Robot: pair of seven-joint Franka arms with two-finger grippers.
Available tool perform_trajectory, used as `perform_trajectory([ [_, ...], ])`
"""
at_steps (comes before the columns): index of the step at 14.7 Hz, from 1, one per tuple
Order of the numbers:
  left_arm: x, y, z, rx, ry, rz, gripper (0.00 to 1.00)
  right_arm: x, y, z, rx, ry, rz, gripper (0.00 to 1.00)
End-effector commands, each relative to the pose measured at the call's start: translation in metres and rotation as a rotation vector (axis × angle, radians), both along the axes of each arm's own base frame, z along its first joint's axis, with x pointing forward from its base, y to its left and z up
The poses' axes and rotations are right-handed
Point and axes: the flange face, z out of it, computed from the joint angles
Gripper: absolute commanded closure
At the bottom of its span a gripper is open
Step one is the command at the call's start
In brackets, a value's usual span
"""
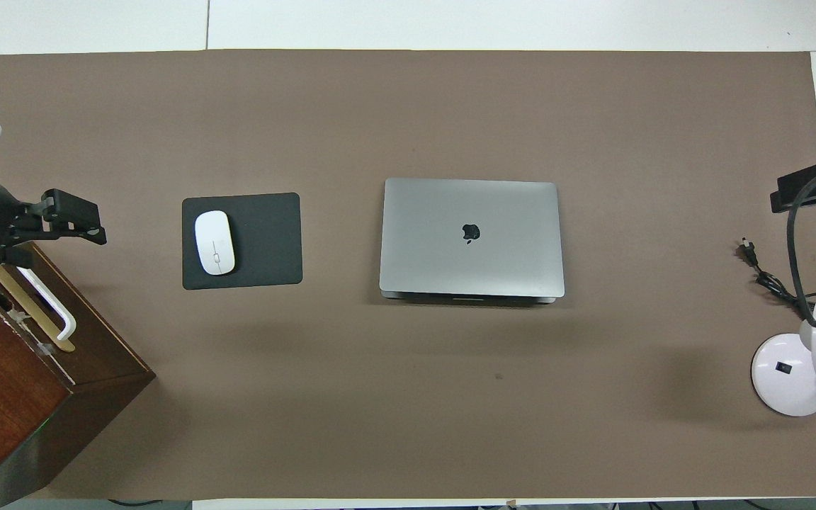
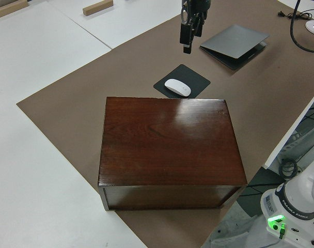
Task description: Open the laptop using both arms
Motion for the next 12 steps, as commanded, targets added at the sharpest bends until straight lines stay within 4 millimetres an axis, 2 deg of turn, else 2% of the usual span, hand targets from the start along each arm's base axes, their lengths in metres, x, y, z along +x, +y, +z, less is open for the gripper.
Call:
perform_trajectory([
  [1, 0.01, 0.005, 0.012, 0.009, -0.03, -0.069, 0.0, 0.0, -0.004, -0.002, 0.007, -0.005, 0.0, 0.0],
  [4, 0.012, 0.01, 0.021, 0.003, -0.06, -0.136, 0.0, 0.0, -0.003, -0.002, 0.007, -0.005, 0.003, 0.0],
  [7, 0.014, 0.003, 0.026, 0.008, -0.07, -0.141, 0.0, 0.0, -0.006, -0.001, 0.007, -0.006, 0.001, 0.0],
  [12, 0.015, 0.009, 0.024, 0.005, -0.07, -0.13, 0.0, 0.0, -0.009, -0.002, 0.007, -0.004, -0.002, 0.0],
])
